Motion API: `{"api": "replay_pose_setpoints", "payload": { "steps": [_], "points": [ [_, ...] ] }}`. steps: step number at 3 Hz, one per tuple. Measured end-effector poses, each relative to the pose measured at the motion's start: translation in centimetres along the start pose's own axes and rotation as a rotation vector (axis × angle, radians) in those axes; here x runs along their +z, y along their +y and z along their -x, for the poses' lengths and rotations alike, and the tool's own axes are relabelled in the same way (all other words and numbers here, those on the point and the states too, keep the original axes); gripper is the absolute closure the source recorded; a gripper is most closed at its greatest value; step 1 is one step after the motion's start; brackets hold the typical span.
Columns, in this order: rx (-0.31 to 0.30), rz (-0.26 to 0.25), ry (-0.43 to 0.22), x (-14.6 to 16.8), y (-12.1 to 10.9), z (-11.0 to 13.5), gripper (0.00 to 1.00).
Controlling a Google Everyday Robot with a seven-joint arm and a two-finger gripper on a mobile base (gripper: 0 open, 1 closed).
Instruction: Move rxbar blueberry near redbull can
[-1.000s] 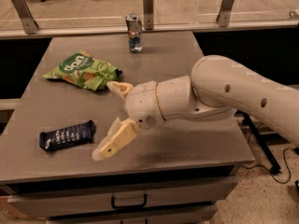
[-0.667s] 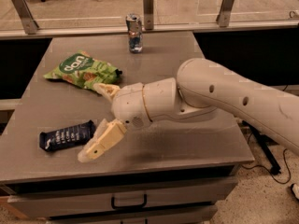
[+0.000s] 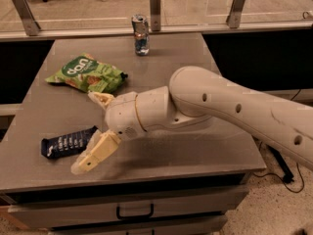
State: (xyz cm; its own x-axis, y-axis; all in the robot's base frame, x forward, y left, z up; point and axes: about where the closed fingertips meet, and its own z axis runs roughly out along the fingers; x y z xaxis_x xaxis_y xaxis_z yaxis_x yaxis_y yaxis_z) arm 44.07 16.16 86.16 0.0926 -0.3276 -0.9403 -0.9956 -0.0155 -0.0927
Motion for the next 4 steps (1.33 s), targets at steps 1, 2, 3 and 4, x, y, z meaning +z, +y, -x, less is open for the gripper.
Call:
{"api": "replay_pose_setpoints", "payload": {
  "steps": [1,2,3,4],
  "points": [
    [-0.015,-0.001,0.029,0.6,-0.7,-0.8,0.00],
    [-0.018,0.001,0.064,1.0,-1.2,-1.8,0.00],
    [-0.015,0.006,0.084,1.2,-1.3,-2.6,0.16],
    [-0.012,0.021,0.093,1.5,-1.3,-3.1,0.39]
  ]
}}
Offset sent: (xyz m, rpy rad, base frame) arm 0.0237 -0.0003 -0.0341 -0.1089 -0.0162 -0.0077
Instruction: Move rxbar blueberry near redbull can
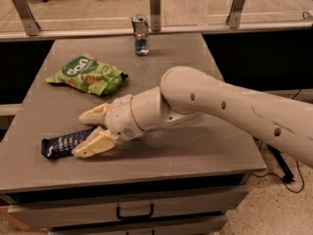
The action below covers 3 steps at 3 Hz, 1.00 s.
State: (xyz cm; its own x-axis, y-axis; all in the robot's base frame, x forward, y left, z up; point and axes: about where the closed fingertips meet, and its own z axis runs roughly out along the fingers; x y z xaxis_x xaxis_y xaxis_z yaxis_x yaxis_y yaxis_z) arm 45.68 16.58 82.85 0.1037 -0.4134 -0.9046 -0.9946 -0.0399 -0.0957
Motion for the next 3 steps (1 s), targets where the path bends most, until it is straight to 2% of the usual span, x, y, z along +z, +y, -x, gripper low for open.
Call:
{"api": "replay_pose_setpoints", "payload": {
  "steps": [1,2,3],
  "points": [
    [-0.003,0.024,0.006,0.5,-0.1,-0.2,0.62],
    [0.007,0.024,-0.008,0.4,-0.7,-0.1,0.85],
    [-0.002,-0.084,-0.053,-2.6,-3.0,1.5,1.00]
  ]
}}
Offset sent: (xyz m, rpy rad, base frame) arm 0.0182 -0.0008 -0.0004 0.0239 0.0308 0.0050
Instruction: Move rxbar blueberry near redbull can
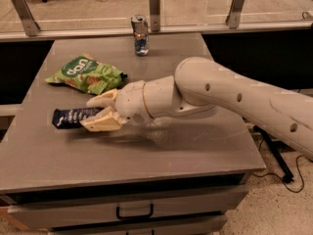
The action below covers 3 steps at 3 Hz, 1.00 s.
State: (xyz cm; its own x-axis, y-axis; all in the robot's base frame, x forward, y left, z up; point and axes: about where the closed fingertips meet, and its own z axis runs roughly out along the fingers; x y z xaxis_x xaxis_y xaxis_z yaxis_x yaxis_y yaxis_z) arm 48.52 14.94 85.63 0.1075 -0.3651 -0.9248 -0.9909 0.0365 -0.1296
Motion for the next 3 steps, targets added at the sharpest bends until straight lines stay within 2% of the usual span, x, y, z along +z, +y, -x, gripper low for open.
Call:
{"api": "replay_pose_setpoints", "payload": {
  "steps": [1,2,3],
  "points": [
    [-0.031,-0.152,-0.013,-5.7,-3.6,1.8,1.00],
    [-0.047,-0.294,0.026,-10.0,-6.0,2.1,1.00],
    [-0.049,-0.307,0.029,-10.3,-6.2,2.2,1.00]
  ]
}}
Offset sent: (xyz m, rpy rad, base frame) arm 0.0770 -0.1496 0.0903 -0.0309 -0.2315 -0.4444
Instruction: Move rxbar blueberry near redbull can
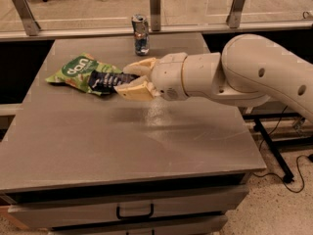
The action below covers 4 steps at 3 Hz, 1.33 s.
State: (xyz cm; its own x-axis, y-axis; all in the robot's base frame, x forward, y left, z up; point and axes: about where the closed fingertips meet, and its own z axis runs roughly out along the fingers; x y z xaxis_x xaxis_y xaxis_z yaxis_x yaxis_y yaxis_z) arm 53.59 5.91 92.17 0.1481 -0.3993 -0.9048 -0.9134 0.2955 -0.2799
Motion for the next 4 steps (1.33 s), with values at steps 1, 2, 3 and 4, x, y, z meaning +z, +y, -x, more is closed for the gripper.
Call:
{"api": "replay_pose_setpoints", "payload": {
  "steps": [1,2,3,4],
  "points": [
    [0.001,-0.044,0.009,-0.3,-0.7,-0.5,1.00],
    [-0.022,-0.136,0.059,-2.0,-4.1,-1.4,1.00],
    [-0.054,-0.200,0.104,-3.5,-7.7,-2.5,1.00],
    [-0.067,-0.250,0.136,-4.1,-10.9,-4.2,1.00]
  ]
}}
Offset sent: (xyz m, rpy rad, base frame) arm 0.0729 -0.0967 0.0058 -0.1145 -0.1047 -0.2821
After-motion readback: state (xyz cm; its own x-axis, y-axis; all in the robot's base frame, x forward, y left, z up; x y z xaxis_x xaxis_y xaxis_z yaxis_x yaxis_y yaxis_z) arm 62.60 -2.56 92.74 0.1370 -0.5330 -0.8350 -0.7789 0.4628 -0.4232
